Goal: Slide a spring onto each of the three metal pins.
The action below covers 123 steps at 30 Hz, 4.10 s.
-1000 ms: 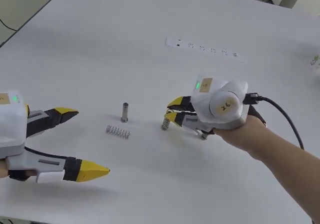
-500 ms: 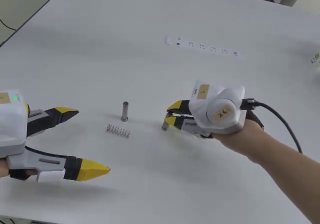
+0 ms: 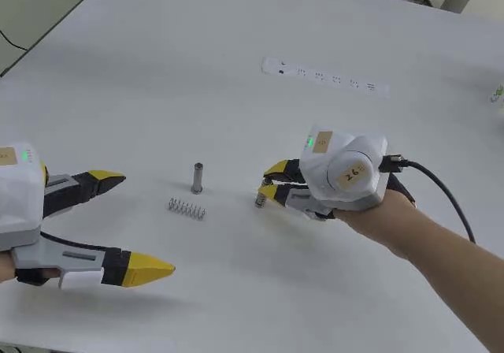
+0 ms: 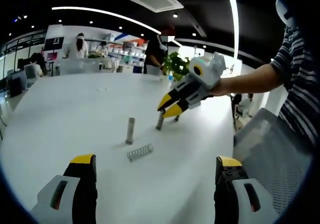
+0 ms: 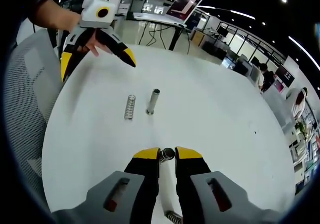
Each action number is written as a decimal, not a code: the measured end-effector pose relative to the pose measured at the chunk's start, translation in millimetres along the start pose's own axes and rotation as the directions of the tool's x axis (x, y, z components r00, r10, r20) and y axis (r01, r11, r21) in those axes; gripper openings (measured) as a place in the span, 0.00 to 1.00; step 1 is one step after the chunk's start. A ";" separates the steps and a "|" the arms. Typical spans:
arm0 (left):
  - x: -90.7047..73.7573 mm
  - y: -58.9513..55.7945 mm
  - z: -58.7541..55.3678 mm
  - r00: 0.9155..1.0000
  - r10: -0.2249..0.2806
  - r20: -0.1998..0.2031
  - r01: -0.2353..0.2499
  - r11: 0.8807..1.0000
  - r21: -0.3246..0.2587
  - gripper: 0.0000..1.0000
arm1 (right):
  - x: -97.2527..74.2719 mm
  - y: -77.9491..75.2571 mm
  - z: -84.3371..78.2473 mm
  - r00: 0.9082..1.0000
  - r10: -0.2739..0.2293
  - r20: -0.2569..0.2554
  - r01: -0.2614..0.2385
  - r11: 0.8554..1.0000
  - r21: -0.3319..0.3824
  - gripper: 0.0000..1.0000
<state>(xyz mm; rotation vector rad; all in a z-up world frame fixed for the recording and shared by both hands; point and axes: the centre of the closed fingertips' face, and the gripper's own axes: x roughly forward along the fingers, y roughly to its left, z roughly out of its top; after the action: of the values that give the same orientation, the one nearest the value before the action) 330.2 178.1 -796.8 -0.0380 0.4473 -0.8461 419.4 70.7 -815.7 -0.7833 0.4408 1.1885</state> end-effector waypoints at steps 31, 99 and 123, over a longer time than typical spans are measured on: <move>2.6 -1.6 12.6 1.000 -0.014 0.006 0.014 1.000 0.027 0.96 | -37.3 -9.8 20.9 0.984 -0.049 0.172 -0.018 0.929 0.369 0.16; -0.4 1.2 14.3 1.000 -0.018 0.008 0.018 0.999 0.048 0.96 | 22.1 60.0 77.9 0.969 0.171 0.176 -0.213 0.943 0.257 0.13; -3.1 1.6 10.3 1.000 -0.014 -0.002 0.014 0.999 0.044 0.95 | 60.9 68.4 49.0 0.978 0.199 0.059 -0.208 0.947 0.244 0.12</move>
<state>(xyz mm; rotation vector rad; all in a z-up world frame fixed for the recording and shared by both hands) 333.6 180.0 -786.6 -0.0002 0.4302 -0.8692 371.1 157.7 -845.6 -0.5081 0.6418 1.3060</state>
